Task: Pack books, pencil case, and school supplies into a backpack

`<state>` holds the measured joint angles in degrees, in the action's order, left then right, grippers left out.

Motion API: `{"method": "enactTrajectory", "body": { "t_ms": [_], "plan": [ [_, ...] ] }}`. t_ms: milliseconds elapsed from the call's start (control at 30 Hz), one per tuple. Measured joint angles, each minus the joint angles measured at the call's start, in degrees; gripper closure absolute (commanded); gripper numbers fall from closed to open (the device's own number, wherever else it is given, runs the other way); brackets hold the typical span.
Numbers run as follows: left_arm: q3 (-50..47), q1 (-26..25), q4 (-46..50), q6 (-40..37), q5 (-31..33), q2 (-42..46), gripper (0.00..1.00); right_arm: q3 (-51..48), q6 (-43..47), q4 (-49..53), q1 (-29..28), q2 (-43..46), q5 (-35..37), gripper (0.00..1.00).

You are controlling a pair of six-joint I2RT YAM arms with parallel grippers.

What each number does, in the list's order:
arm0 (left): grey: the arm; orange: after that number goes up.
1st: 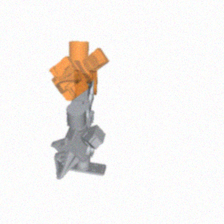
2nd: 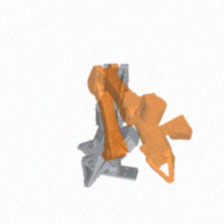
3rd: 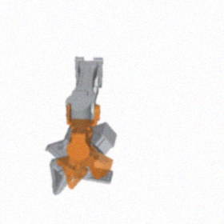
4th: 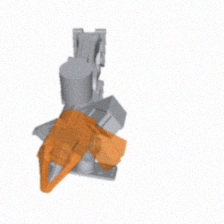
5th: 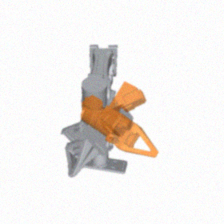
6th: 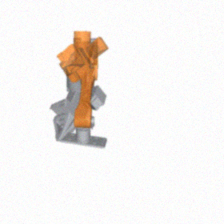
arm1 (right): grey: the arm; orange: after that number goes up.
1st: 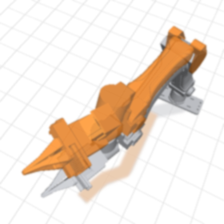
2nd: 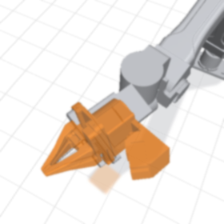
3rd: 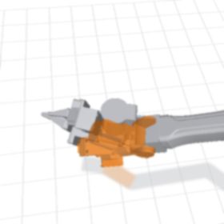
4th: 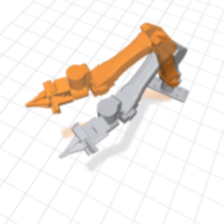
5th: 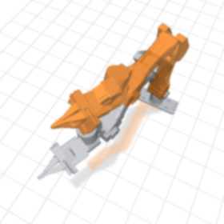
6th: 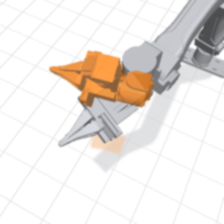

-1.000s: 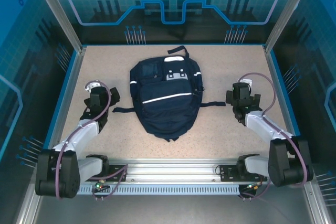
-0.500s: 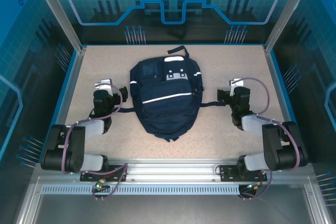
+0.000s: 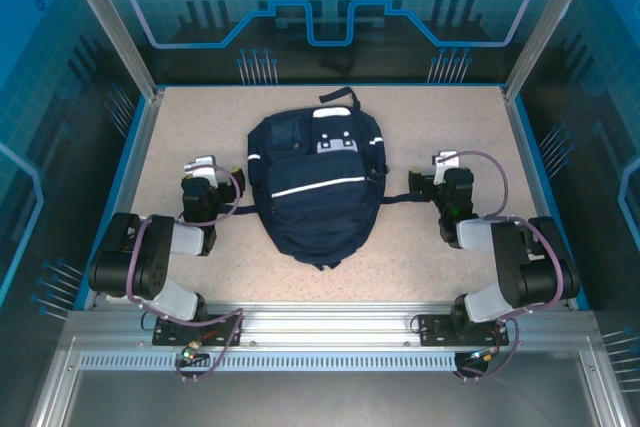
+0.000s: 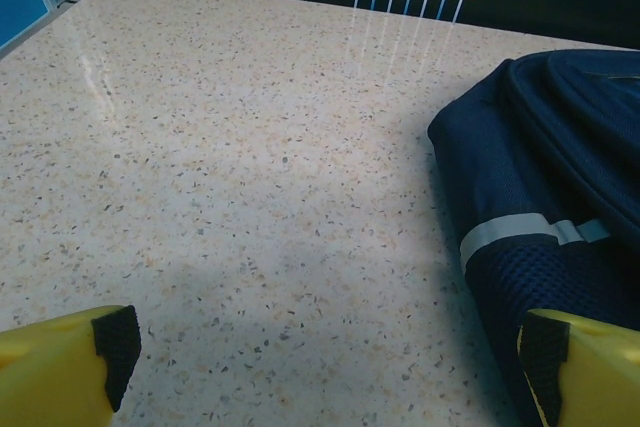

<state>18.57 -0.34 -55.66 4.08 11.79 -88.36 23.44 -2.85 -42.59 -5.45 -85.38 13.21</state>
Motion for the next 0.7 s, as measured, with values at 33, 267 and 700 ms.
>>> {"method": "enactTrajectory", "body": {
  "t_ms": [33, 267, 700],
  "plan": [
    [0.09, -0.04, 0.09, -0.04, 0.17, 0.00, 0.01, -0.04, 0.02, -0.11, 0.00, -0.07, -0.04, 0.00],
    [0.48, -0.33, 0.39, -0.57, 0.55, 0.00, 0.01, -0.07, 0.15, -1.22, 0.00, -0.13, -0.17, 0.00],
    [1.33, -0.68, 1.38, -1.49, 0.52, 0.00, 0.01, -0.11, 0.15, -1.62, 0.00, -0.13, -0.22, 0.00]
  ]
}}
